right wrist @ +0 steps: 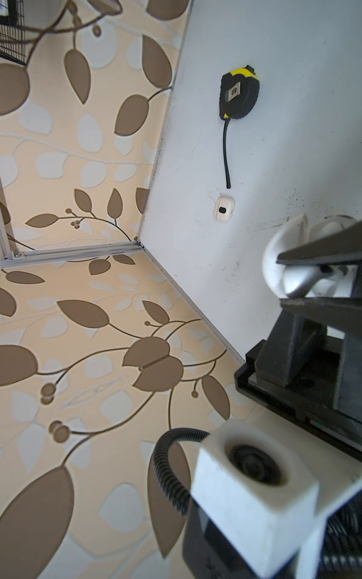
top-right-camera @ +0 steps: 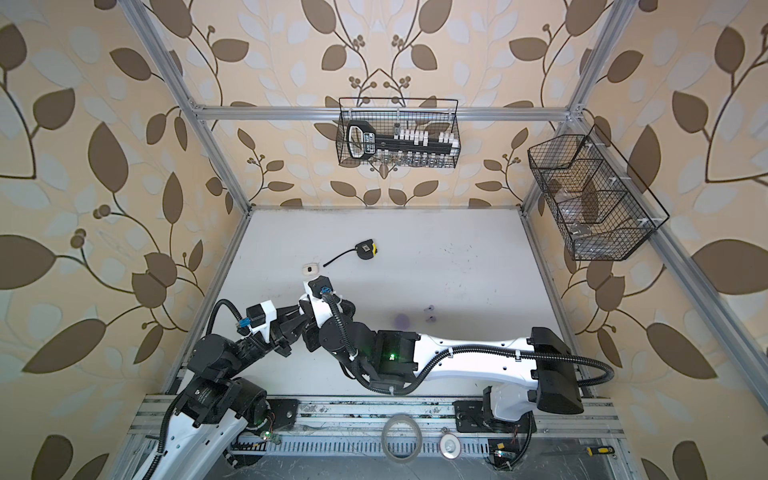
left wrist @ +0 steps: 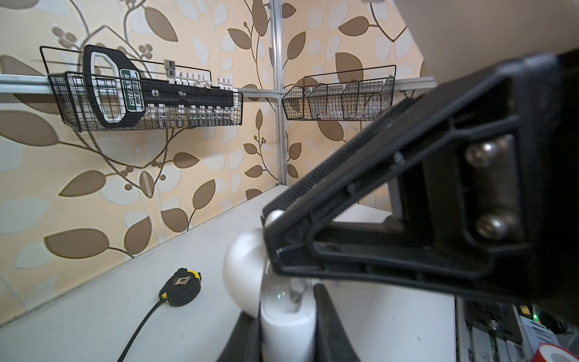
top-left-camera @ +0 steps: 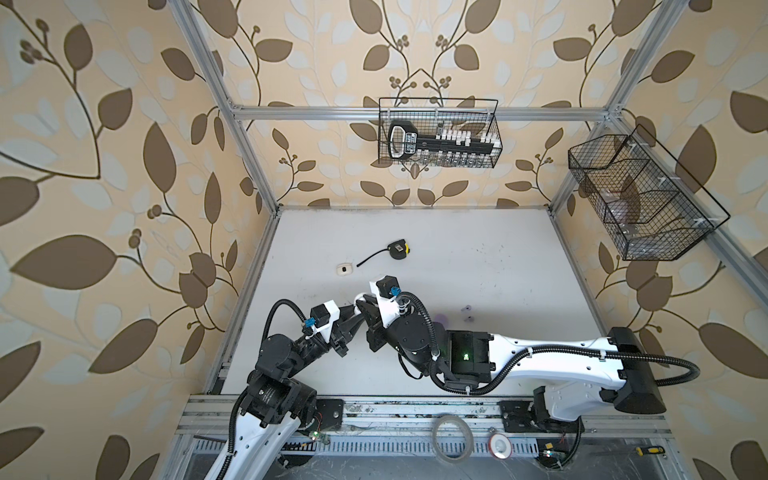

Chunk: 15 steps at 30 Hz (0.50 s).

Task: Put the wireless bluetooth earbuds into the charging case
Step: 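Lower the white earbud into the empty slot of the case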

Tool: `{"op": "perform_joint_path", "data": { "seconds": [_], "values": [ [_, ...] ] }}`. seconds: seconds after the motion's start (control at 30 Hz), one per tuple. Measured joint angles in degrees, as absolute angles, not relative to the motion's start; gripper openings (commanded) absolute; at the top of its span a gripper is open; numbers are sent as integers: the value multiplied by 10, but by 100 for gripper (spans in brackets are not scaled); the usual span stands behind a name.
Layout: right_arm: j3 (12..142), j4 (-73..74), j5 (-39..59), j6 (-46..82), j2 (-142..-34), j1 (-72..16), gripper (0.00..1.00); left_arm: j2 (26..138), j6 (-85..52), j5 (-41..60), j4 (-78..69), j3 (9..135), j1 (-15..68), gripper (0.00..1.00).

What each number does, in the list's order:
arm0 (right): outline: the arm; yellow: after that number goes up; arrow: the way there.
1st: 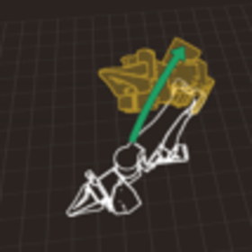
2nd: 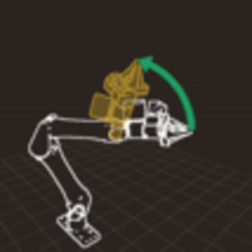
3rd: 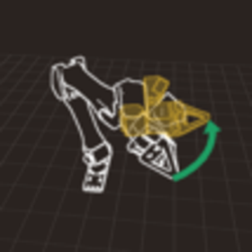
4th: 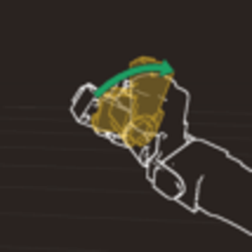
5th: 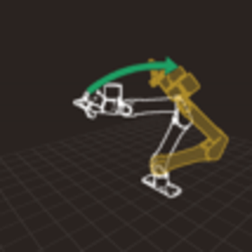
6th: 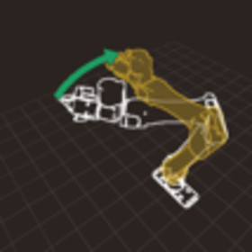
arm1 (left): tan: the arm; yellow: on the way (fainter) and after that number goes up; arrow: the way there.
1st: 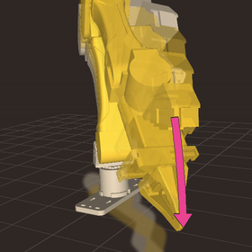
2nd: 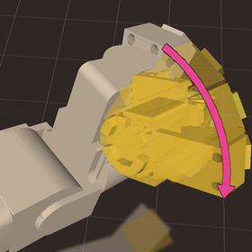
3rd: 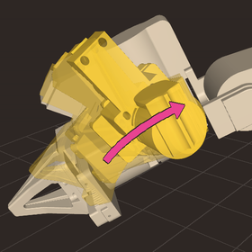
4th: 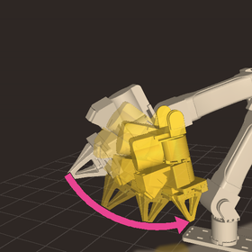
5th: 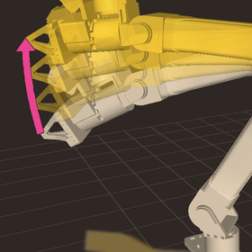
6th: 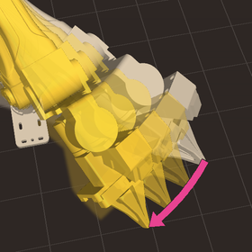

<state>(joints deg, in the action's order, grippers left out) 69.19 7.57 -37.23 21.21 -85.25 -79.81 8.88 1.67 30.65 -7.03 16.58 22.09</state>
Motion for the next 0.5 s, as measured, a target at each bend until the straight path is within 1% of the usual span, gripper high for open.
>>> {"op": "perform_joint_path", "data": {
  "seconds": [0.27, 0.4, 0.5],
  "values": [
    [670, 93, -371, 212, -846, -798, 5, 92, 11, 310, -67, 168, 221, 0],
    [667, 96, -369, 212, -845, -798, 12, 93, 11, 312, -65, 168, 221, 0],
    [667, 97, -366, 212, -845, -798, 13, 92, 11, 312, -65, 169, 221, 0]
  ]
}}
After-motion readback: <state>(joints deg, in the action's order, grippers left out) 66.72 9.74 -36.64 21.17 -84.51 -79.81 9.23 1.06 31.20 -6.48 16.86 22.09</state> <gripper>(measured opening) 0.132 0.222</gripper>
